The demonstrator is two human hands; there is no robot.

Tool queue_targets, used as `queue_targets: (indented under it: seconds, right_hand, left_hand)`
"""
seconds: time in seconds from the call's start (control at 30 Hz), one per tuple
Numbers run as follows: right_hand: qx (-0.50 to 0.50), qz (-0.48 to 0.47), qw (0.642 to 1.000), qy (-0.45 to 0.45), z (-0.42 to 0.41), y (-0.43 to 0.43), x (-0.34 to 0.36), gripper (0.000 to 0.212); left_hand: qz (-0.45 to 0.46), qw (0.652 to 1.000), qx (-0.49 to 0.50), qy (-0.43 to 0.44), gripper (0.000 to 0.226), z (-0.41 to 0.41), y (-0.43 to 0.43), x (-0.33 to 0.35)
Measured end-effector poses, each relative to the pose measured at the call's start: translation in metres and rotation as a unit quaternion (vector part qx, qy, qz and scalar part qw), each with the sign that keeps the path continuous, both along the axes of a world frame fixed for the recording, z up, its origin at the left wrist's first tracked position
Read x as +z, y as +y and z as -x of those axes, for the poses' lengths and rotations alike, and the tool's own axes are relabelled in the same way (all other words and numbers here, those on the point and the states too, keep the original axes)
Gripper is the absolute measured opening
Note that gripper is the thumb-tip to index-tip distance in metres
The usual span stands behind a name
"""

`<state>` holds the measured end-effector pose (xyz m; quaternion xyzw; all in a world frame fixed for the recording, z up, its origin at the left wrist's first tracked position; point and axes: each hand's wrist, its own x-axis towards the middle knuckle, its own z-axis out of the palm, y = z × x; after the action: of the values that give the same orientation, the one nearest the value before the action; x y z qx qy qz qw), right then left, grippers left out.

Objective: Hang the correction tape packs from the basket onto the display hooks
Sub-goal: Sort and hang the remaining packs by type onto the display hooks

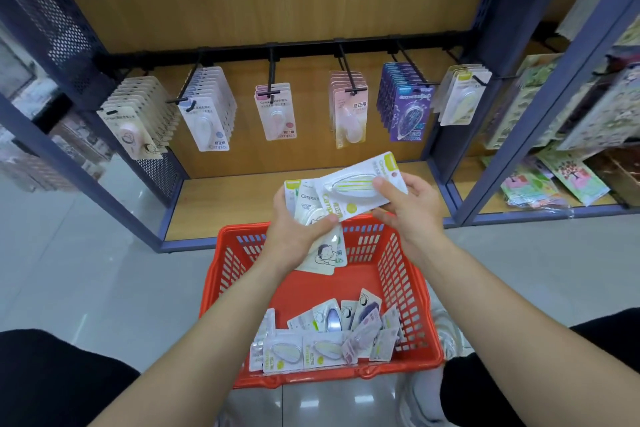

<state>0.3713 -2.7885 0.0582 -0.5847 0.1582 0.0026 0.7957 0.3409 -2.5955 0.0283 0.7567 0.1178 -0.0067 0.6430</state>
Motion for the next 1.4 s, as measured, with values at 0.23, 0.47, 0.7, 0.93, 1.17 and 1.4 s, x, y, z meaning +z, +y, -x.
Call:
queue_targets:
  seconds: [0.23, 0.47, 0.7, 0.93, 1.17, 1.4]
  right_hand:
    - [0.013, 0.019, 0.998, -0.055, -0.007, -0.024, 0.013, 0.061]
    - [-0.037, 0.154, 0.985, -0.062, -0.062, -0.126, 0.038, 0.018]
    - [-0.038, 0.244, 0.967, -0.065, -0.134, -0.207, 0.031, 0.026]
    - [-0.027, 0.234, 0.969, -0.079, -0.182, -0.217, 0.008, 0.029]
    - [-0.034, 0.278, 0.958, -0.064, -0.196, -0.215, -0.006, 0.031]
    - [-0.032, 0.45, 0.888, 0.092, -0.19, -0.189, -0.001, 0.068]
  left_hand:
    - [0.004, 0.998, -0.057, -0.005, 0.096, -0.01, -0.044, 0.001]
    - [0.005, 0.997, -0.076, -0.021, 0.094, -0.045, -0.073, 0.015]
    - [0.017, 0.993, -0.111, -0.046, 0.083, -0.1, -0.116, 0.028]
    - [0.034, 0.994, -0.099, -0.042, 0.07, -0.133, -0.136, 0.026]
    - [0.046, 0.994, -0.09, -0.038, 0.068, -0.139, -0.142, 0.026]
    - [0.056, 0.995, -0.075, -0.036, 0.065, -0.135, -0.139, 0.035]
